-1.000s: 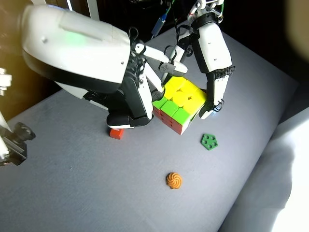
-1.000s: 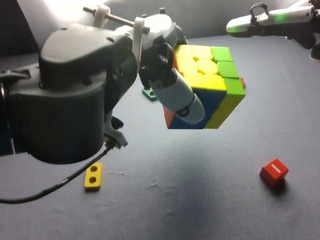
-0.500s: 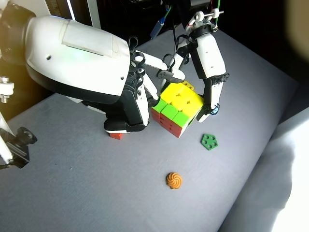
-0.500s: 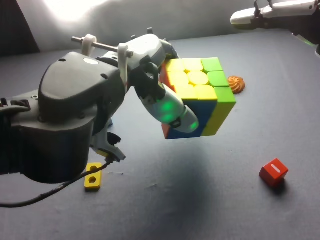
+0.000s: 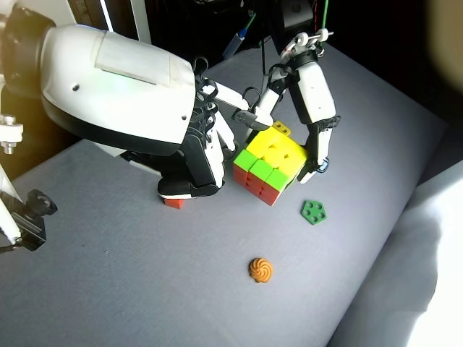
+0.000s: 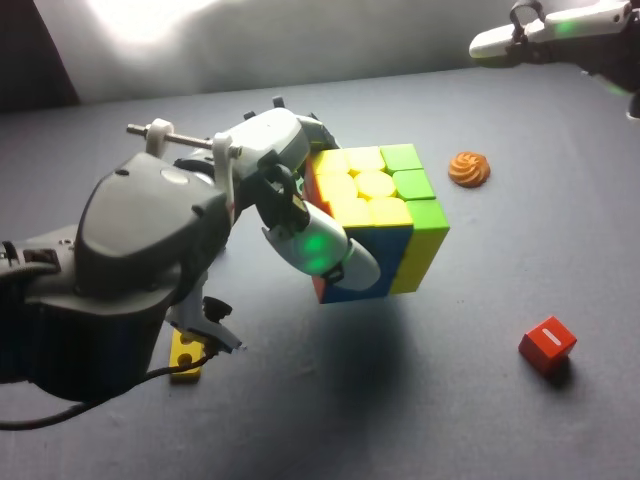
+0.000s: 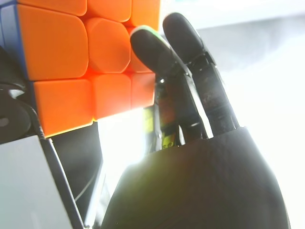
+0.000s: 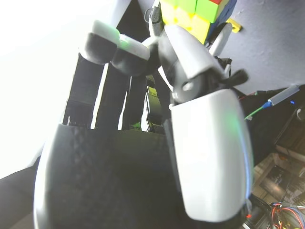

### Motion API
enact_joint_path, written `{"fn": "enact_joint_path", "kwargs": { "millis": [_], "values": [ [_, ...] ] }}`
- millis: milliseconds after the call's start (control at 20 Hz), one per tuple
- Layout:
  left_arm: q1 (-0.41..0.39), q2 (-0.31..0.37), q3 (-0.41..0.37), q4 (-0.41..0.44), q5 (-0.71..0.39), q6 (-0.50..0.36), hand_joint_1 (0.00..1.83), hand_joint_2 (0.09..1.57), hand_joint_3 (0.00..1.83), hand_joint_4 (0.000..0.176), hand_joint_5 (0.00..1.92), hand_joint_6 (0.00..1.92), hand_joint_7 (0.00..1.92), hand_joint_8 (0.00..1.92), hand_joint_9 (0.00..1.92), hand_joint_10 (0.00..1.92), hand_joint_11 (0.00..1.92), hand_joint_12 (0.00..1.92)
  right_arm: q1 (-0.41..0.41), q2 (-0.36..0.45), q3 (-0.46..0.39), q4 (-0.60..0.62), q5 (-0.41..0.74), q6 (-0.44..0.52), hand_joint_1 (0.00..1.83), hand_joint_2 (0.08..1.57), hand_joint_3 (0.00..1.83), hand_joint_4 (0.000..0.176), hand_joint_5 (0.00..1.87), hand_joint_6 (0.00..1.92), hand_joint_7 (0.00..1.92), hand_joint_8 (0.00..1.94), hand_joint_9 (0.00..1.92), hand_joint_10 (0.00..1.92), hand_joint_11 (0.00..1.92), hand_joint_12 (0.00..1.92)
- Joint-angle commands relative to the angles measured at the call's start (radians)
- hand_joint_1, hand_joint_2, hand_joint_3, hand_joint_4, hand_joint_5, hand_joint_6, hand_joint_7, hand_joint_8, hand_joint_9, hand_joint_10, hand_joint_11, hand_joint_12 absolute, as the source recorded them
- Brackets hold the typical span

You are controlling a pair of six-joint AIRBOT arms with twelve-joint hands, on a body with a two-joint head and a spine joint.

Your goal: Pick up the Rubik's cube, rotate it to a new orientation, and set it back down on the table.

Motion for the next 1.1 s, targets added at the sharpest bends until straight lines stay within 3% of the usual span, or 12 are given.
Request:
{"fn": "enact_joint_path", "kwargs": {
  "millis": [0, 100, 150, 200, 250, 350, 400, 500, 550, 900, 1000, 1050],
  "values": [
    [-0.002, 0.002, 0.006, 0.086, -0.034, -0.029, 1.36, 1.16, 0.00, 0.000, 0.99, 0.88, 0.82, 1.22, 0.76, 1.44, 0.58, 1.41, 0.007, -0.002, 0.000, 0.032, -0.028, -0.003, 1.29, 1.23, 0.04, 0.000, 0.32, 0.02, 0.83, 1.83, 1.03, 1.92, 1.04, 1.92],
    [0.017, 0.001, 0.009, 0.100, -0.034, -0.054, 1.37, 1.14, 0.00, 0.000, 0.99, 0.88, 0.87, 1.14, 0.80, 1.39, 0.61, 1.38, 0.006, -0.002, 0.000, 0.032, -0.028, -0.004, 1.10, 1.26, 0.01, 0.000, 0.59, 0.05, 0.88, 1.87, 0.99, 1.92, 1.00, 1.92],
    [0.026, 0.001, 0.010, 0.110, -0.034, -0.065, 1.36, 1.15, 0.00, 0.000, 0.98, 0.90, 0.84, 1.21, 0.78, 1.41, 0.60, 1.38, 0.005, -0.003, 0.000, 0.032, -0.028, -0.004, 0.96, 1.34, 0.01, 0.000, 0.56, 1.29, 0.79, 1.91, 0.91, 1.92, 0.94, 1.92],
    [0.036, 0.001, 0.012, 0.120, -0.034, -0.079, 1.36, 1.15, 0.00, 0.000, 0.99, 0.87, 0.85, 1.19, 0.80, 1.38, 0.63, 1.35, 0.005, -0.003, 0.000, 0.032, -0.028, -0.005, 0.87, 1.37, 0.01, 0.000, 0.54, 1.60, 0.71, 1.91, 0.83, 1.92, 0.87, 1.92],
    [0.046, 0.001, 0.013, 0.132, -0.033, -0.093, 1.36, 1.15, 0.00, 0.000, 1.00, 0.85, 0.84, 1.21, 0.80, 1.40, 0.64, 1.36, 0.005, -0.003, 0.000, 0.032, -0.028, -0.006, 0.85, 1.38, 0.00, 0.002, 0.53, 1.66, 0.70, 1.90, 0.82, 1.92, 0.88, 1.92],
    [0.057, 0.001, 0.014, 0.140, -0.033, -0.108, 1.36, 1.17, 0.00, 0.000, 0.96, 0.89, 0.80, 1.29, 0.76, 1.44, 0.61, 1.42, 0.005, -0.003, 0.000, 0.032, -0.028, -0.006, 0.75, 1.43, 0.01, 0.047, 0.47, 1.80, 0.67, 1.94, 0.76, 1.92, 0.84, 1.92],
    [0.059, 0.001, 0.015, 0.142, -0.033, -0.113, 1.36, 1.17, 0.00, 0.000, 0.96, 0.91, 0.78, 1.28, 0.76, 1.45, 0.59, 1.42, 0.005, -0.003, 0.000, 0.032, -0.028, -0.007, 0.61, 1.45, 0.01, 0.000, 0.46, 1.90, 0.67, 1.94, 0.73, 1.92, 0.82, 1.92],
    [0.063, 0.001, 0.016, 0.146, -0.033, -0.119, 1.36, 1.16, 0.00, 0.000, 0.98, 0.86, 0.82, 1.23, 0.77, 1.45, 0.57, 1.46, 0.005, -0.003, 0.000, 0.032, -0.028, -0.009, 0.54, 1.50, 0.01, 0.000, 0.48, 1.92, 0.64, 1.94, 0.69, 1.92, 0.79, 1.92],
    [0.064, 0.002, 0.017, 0.147, -0.033, -0.122, 1.36, 1.15, 0.00, 0.000, 0.99, 0.83, 0.85, 1.19, 0.79, 1.42, 0.61, 1.43, 0.005, -0.003, 0.000, 0.032, -0.028, -0.011, 0.67, 1.51, 0.00, 0.000, 0.41, 1.92, 0.62, 1.94, 0.67, 1.92, 0.76, 1.92],
    [0.064, 0.002, 0.015, 0.149, -0.033, -0.125, 1.36, 1.15, 0.00, 0.000, 0.99, 0.85, 0.83, 1.24, 0.77, 1.42, 0.62, 1.39, 0.005, -0.002, 0.000, 0.032, -0.028, -0.013, 0.77, 1.49, 0.00, 0.000, 0.40, 1.87, 0.60, 1.81, 0.65, 1.92, 0.68, 1.92],
    [0.066, 0.002, 0.015, 0.151, -0.033, -0.125, 1.36, 1.14, 0.00, 0.000, 1.01, 0.86, 0.87, 1.16, 0.76, 1.42, 0.52, 1.47, 0.005, -0.002, 0.000, 0.032, -0.028, -0.015, 0.81, 1.47, 0.00, 0.000, 0.42, 1.83, 0.61, 1.79, 0.65, 1.92, 0.68, 1.92],
    [0.067, 0.002, 0.014, 0.151, -0.033, -0.127, 1.35, 1.19, 0.00, 0.000, 0.90, 1.02, 0.82, 1.25, 0.68, 1.51, 0.38, 1.54, 0.004, -0.002, 0.000, 0.032, -0.028, -0.017, 0.86, 1.46, 0.00, 0.000, 0.44, 1.80, 0.61, 1.81, 0.66, 1.92, 0.69, 1.92]
  ]
}}
